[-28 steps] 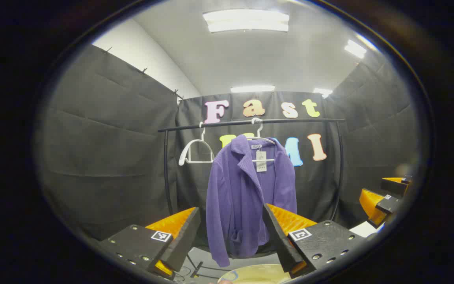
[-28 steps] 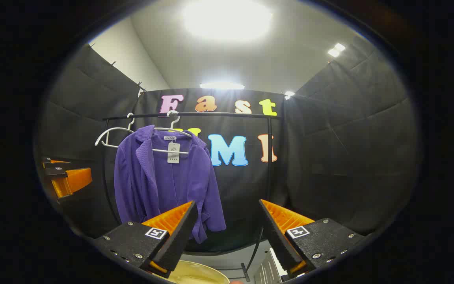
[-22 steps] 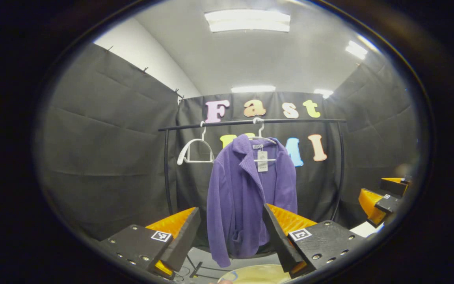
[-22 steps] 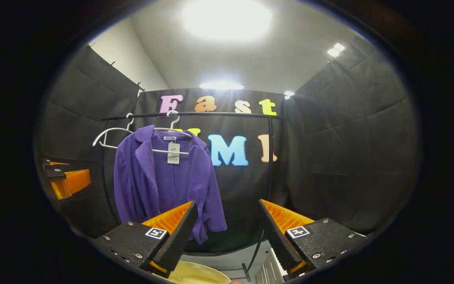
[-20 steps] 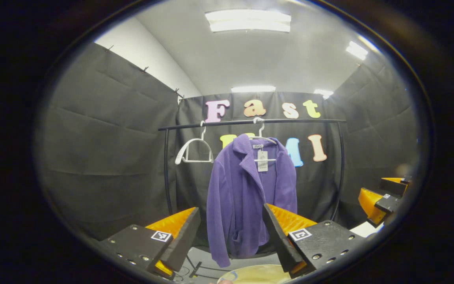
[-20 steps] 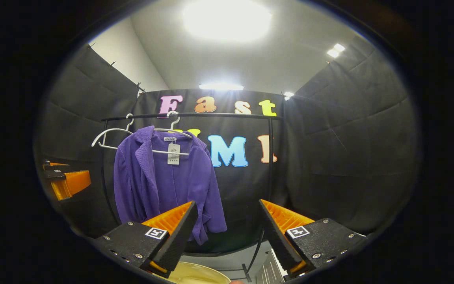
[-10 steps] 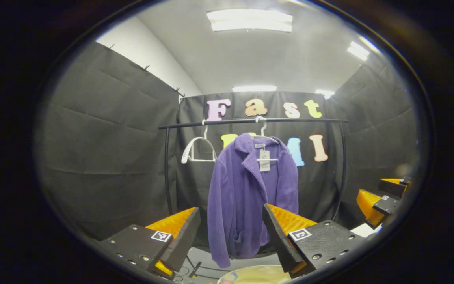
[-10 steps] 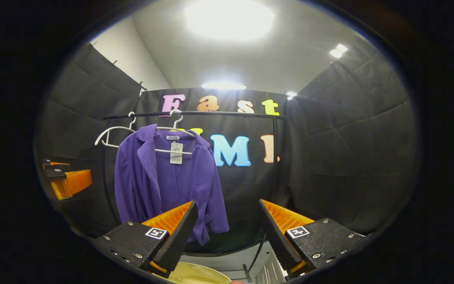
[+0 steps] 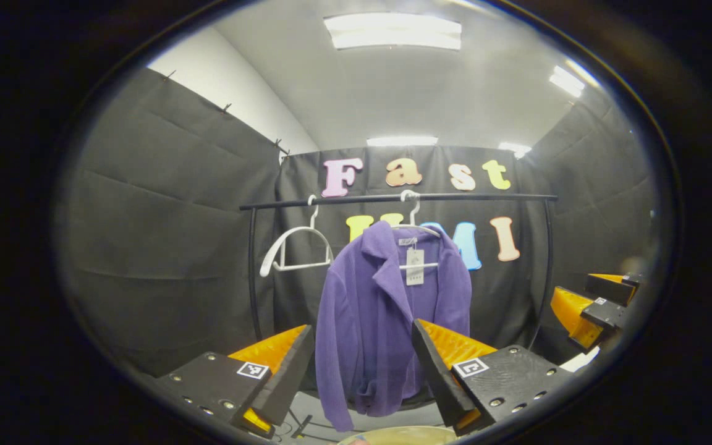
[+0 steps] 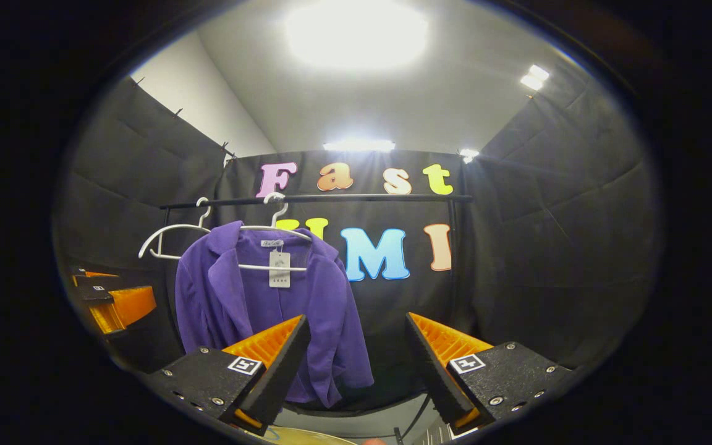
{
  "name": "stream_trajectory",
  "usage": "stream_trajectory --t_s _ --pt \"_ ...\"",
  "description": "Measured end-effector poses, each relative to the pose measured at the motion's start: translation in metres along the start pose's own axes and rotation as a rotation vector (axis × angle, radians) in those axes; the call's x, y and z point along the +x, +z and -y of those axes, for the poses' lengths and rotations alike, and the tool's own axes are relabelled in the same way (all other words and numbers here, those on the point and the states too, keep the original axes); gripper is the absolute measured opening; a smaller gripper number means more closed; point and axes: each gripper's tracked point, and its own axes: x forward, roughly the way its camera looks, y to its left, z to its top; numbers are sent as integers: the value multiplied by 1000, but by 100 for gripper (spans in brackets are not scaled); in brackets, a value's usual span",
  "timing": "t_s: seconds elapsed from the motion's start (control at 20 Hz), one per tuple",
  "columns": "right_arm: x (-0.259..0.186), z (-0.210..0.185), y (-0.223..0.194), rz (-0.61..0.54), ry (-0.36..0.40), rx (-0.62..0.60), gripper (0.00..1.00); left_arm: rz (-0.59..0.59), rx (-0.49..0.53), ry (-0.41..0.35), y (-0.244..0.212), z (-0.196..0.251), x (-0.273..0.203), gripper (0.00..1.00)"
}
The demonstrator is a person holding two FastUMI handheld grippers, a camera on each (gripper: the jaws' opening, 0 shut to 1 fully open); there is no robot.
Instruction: Grasp the clothes on the hanger with both hands and then place them into the laundry hamper below.
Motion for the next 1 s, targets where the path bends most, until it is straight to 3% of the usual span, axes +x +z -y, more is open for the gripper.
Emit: stream_trajectory --t_s 0.4,0.85,0.9,1.0 --pt "96 -9 17 19 79 43 94 42 -6 2 33 32 81 91" --pt "193 -42 2 -8 220 111 94 -42 16 58 -10 53 162 92" --pt "204 -47 -1 -9 234 115 94 -46 22 74 -13 52 170 97" --pt "226 -56 -13 -16 255 121 94 -54 36 105 -20 51 183 92"
